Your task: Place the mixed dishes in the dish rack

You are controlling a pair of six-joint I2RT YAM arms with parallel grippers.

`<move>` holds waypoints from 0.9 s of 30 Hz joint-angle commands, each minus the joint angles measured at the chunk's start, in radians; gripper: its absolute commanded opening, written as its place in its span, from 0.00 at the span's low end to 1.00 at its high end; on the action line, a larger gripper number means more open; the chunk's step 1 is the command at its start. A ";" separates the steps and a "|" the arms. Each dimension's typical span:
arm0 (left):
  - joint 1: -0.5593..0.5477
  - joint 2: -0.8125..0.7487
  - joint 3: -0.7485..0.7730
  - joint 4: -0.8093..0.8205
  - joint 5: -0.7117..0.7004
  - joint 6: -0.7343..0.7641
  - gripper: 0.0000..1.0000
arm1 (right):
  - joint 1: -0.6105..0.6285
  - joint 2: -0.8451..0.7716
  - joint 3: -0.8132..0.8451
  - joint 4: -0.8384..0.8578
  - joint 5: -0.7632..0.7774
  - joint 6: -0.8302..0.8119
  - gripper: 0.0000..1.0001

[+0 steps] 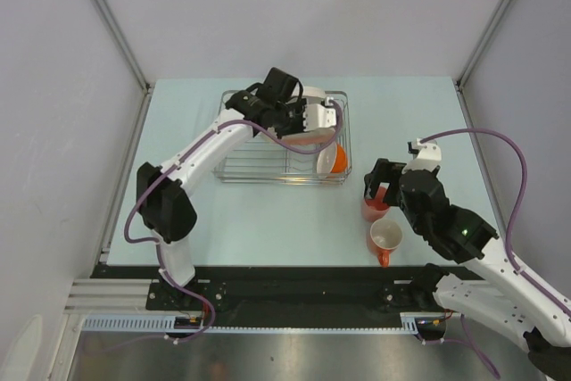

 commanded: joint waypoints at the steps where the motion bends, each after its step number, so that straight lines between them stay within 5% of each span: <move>1: -0.004 -0.023 0.023 0.152 0.015 0.019 0.00 | -0.006 -0.007 -0.002 0.015 -0.008 0.025 0.99; 21: -0.015 0.046 -0.006 0.152 0.018 0.008 0.00 | -0.013 0.022 0.018 0.006 -0.010 0.015 1.00; 22: -0.017 0.055 0.003 0.142 0.009 0.010 0.06 | -0.015 0.024 0.018 0.006 -0.013 0.018 1.00; 27: -0.018 0.057 0.013 0.120 0.027 0.005 0.64 | -0.021 0.039 0.021 0.004 -0.021 0.022 1.00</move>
